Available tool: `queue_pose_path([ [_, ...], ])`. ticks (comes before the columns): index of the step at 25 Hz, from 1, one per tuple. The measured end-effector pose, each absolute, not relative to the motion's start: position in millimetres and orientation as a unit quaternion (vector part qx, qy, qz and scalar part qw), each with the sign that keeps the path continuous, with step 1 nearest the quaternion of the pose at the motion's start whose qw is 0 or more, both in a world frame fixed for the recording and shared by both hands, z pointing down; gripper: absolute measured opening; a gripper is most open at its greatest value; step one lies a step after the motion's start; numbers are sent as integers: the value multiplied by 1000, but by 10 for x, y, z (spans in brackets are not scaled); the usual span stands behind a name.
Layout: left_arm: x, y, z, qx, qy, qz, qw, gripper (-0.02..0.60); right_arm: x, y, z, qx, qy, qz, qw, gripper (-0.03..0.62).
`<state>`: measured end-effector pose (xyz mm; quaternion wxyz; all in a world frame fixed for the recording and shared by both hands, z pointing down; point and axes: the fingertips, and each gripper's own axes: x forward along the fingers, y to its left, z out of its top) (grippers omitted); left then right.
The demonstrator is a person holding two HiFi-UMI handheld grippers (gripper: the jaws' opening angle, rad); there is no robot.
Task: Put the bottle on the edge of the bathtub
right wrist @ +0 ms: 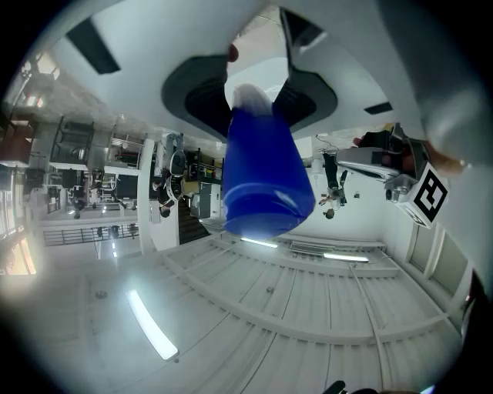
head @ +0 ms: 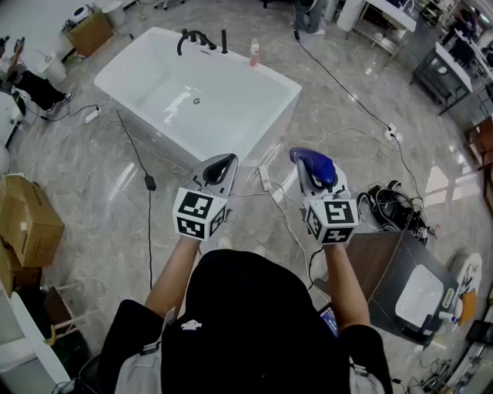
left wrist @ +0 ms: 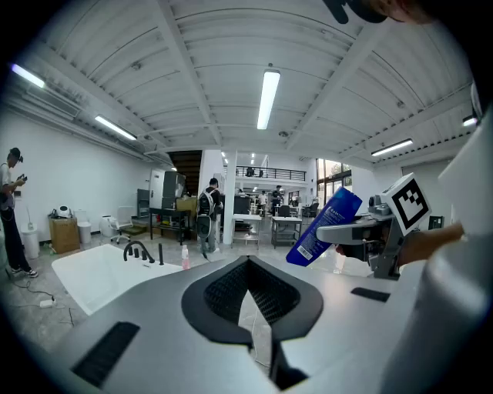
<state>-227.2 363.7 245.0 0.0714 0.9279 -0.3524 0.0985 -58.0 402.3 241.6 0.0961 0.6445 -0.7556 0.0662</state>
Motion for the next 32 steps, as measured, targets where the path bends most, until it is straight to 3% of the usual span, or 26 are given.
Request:
queue_pose_path([
  [17,-1653,3539,2707,932,-337,104,82,9,-8,3999,2679,643,-756,94,77,169],
  [32,-1238,2045,2863,930,-335,116,97,9,284,2508,2910,629,-764,112,93,169],
])
